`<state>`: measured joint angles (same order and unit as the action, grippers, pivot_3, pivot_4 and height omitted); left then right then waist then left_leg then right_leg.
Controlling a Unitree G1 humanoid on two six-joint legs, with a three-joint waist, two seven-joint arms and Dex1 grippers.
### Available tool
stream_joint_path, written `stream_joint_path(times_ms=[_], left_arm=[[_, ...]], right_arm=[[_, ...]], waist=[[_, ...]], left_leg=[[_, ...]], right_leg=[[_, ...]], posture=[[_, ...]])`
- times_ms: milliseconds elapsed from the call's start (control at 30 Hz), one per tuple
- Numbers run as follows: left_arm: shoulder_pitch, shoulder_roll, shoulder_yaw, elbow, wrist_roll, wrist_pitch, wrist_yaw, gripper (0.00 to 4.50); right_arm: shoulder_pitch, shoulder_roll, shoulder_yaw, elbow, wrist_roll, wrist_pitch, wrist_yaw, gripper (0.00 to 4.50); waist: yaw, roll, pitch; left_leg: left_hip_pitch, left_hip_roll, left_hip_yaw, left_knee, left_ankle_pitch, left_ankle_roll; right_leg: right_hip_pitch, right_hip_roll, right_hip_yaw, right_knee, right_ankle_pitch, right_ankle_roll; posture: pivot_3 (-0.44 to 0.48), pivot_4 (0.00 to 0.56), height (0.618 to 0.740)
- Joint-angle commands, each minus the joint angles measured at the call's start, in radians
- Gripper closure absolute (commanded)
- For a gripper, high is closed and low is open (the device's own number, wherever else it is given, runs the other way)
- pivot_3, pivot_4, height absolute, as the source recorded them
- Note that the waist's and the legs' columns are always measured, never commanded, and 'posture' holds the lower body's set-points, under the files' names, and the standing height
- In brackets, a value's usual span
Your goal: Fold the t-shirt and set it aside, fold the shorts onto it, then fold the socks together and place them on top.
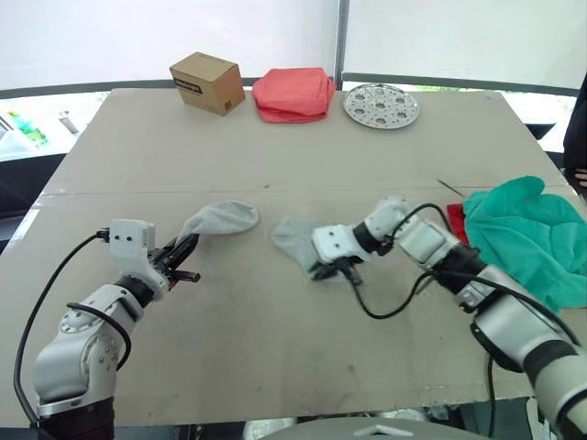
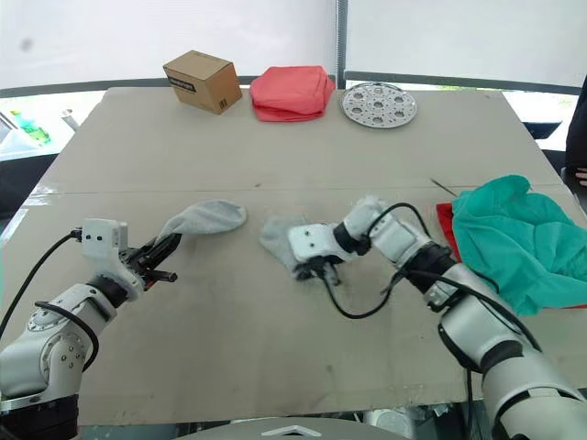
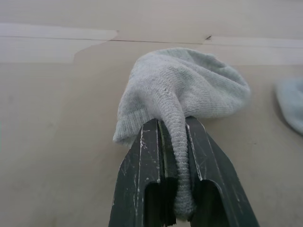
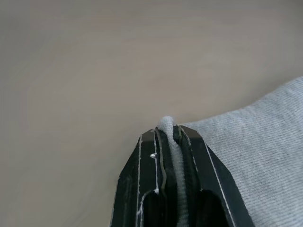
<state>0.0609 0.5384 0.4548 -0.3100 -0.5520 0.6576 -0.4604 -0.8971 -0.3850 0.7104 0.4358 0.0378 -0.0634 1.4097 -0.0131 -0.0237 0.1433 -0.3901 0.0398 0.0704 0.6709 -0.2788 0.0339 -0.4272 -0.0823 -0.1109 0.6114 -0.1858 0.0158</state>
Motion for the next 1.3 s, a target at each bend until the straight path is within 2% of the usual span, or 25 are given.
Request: stream_joint_path(times_ms=[33, 133, 200, 233, 267, 400, 533, 633, 700, 800, 867, 900, 933, 1067, 1167, 1267, 1300], left_arm=[[0.008, 0.012, 0.017, -0.032, -0.003, -0.037, -0.015, 4.50], [0.016, 0.017, 0.017, -0.028, 0.003, -0.046, -0.018, 4.50], [0.034, 0.018, 0.004, -0.039, -0.001, -0.056, -0.043, 4.50], [0.051, 0.028, -0.012, -0.045, 0.015, -0.070, -0.060, 4.50], [0.073, 0.047, -0.033, -0.047, 0.047, -0.101, -0.083, 4.50], [0.125, 0.126, -0.065, 0.003, 0.141, -0.207, -0.156, 4.50], [0.117, 0.192, -0.070, 0.089, 0.226, -0.315, -0.195, 2.81], [0.103, 0.228, -0.078, 0.141, 0.270, -0.390, -0.228, 1.28], [0.096, 0.235, -0.079, 0.159, 0.278, -0.417, -0.244, 1.28], [0.084, 0.220, -0.077, 0.165, 0.275, -0.427, -0.243, 1.28], [0.080, 0.213, -0.078, 0.163, 0.273, -0.426, -0.241, 1.23], [0.078, 0.208, -0.074, 0.165, 0.267, -0.423, -0.240, 1.23], [0.077, 0.205, -0.068, 0.166, 0.259, -0.420, -0.240, 1.23], [0.073, 0.190, -0.033, 0.169, 0.205, -0.416, -0.265, 1.23], [0.093, 0.192, 0.036, 0.146, 0.089, -0.358, -0.327, 1.23], [0.131, 0.225, 0.082, 0.141, 0.062, -0.328, -0.366, 1.23], [0.158, 0.242, 0.088, 0.128, 0.062, -0.328, -0.396, 0.98]], right_arm=[[-0.020, -0.033, -0.037, -0.014, -0.021, -0.168, 0.074, 4.44], [-0.003, -0.056, -0.124, -0.033, 0.033, -0.083, 0.074, 3.44], [0.058, -0.084, -0.181, -0.123, 0.057, -0.018, 0.029, 2.60], [0.099, -0.101, -0.214, -0.200, 0.086, 0.070, 0.007, 1.93], [0.139, -0.117, -0.244, -0.278, 0.118, 0.159, -0.015, 1.52], [0.266, -0.114, -0.335, -0.515, 0.148, 0.488, -0.214, 1.52], [0.352, -0.063, -0.327, -0.643, 0.078, 0.728, -0.428, 1.45], [0.316, 0.121, -0.385, -0.588, 0.073, 0.967, -0.653, 1.45], [0.280, 0.216, -0.374, -0.491, 0.024, 0.988, -0.774, 1.45], [0.266, 0.241, -0.303, -0.384, -0.033, 0.915, -0.815, 1.45], [0.265, 0.186, -0.210, -0.361, -0.056, 0.809, -0.724, 2.09], [0.262, 0.155, -0.181, -0.361, -0.055, 0.765, -0.669, 2.25], [0.258, 0.129, -0.165, -0.360, -0.049, 0.709, -0.613, 2.82], [0.231, 0.061, -0.137, -0.326, -0.036, 0.538, -0.468, 4.48], [0.181, 0.066, -0.113, -0.250, -0.060, 0.358, -0.401, 4.48], [0.133, 0.126, -0.109, -0.172, -0.081, 0.264, -0.402, 4.48], [0.119, 0.149, -0.112, -0.149, -0.074, 0.253, -0.389, 4.49]], waist=[[-0.002, 0.001, 0.000], [-0.004, 0.001, 0.000], [0.001, 0.000, 0.000], [0.004, 0.000, 0.000], [0.007, 0.001, 0.000], [0.010, 0.001, 0.001], [0.010, 0.003, 0.001], [0.003, 0.003, 0.001], [0.000, 0.003, 0.001], [0.004, 0.004, 0.002], [0.004, 0.004, 0.002], [0.003, 0.004, 0.002], [0.002, 0.004, 0.002], [0.000, 0.004, 0.002], [-0.002, 0.004, 0.002], [-0.010, 0.004, 0.002], [-0.014, 0.003, 0.002]], left_leg=[[0.000, 0.000, 0.000, 0.000, 0.000, 0.000], [0.003, 0.003, 0.002, -0.001, 0.001, -0.002], [0.004, 0.003, 0.002, -0.001, 0.001, -0.003], [0.004, 0.004, 0.002, -0.002, 0.001, -0.003], [0.004, 0.004, 0.002, -0.001, 0.001, -0.003], [0.004, 0.003, 0.002, -0.002, 0.001, -0.003], [0.003, 0.004, 0.002, -0.002, -0.002, 0.002], [0.003, 0.004, 0.002, -0.002, -0.002, 0.002], [0.002, 0.005, 0.003, -0.002, -0.002, 0.002], [-0.001, 0.003, 0.002, -0.002, 0.001, -0.003], [-0.002, 0.001, 0.001, -0.002, 0.001, -0.002], [-0.002, 0.001, 0.001, -0.002, 0.000, -0.002], [-0.002, 0.001, 0.002, -0.002, 0.000, -0.001], [-0.001, 0.000, 0.002, -0.001, -0.001, 0.001], [-0.001, 0.001, 0.002, -0.001, -0.001, 0.001], [0.000, 0.004, 0.002, -0.001, -0.001, 0.001], [0.000, 0.005, 0.002, -0.001, 0.000, 0.000]], right_leg=[[0.000, 0.000, 0.000, 0.000, 0.000, 0.000], [0.000, 0.003, 0.002, 0.000, 0.000, 0.000], [0.000, 0.003, 0.002, 0.001, 0.000, -0.001], [0.000, 0.002, 0.002, 0.001, 0.000, -0.001], [0.002, 0.002, 0.001, 0.001, 0.000, -0.001], [0.002, -0.005, 0.000, -0.001, -0.002, -0.004], [-0.001, -0.005, -0.001, 0.000, -0.002, -0.006], [-0.002, -0.005, -0.001, 0.000, -0.002, -0.007], [-0.004, -0.004, -0.001, 0.001, -0.001, -0.008], [-0.005, 0.000, -0.001, 0.002, 0.001, -0.005], [-0.005, -0.002, -0.002, 0.000, 0.002, -0.004], [-0.004, -0.002, -0.002, -0.001, 0.002, -0.004], [-0.004, -0.002, -0.002, -0.002, 0.002, -0.004], [-0.002, -0.003, -0.001, -0.001, 0.000, 0.000], [-0.002, 0.000, -0.002, -0.001, 0.000, 0.000], [-0.003, 0.002, -0.001, -0.001, -0.001, 0.001], [-0.003, 0.003, -0.001, 0.000, -0.001, 0.001]], posture=[[0.000, 0.150, 0.740], [0.000, 0.150, 0.740], [0.000, 0.150, 0.740], [0.000, 0.150, 0.740], [0.000, 0.150, 0.740], [0.000, 0.150, 0.740], [0.000, 0.150, 0.740], [0.000, 0.150, 0.740], [0.000, 0.150, 0.740], [0.000, 0.150, 0.740], [0.000, 0.150, 0.740], [0.000, 0.150, 0.740], [0.000, 0.150, 0.740], [0.000, 0.150, 0.740], [0.000, 0.150, 0.740], [0.000, 0.150, 0.740], [0.000, 0.150, 0.740]])
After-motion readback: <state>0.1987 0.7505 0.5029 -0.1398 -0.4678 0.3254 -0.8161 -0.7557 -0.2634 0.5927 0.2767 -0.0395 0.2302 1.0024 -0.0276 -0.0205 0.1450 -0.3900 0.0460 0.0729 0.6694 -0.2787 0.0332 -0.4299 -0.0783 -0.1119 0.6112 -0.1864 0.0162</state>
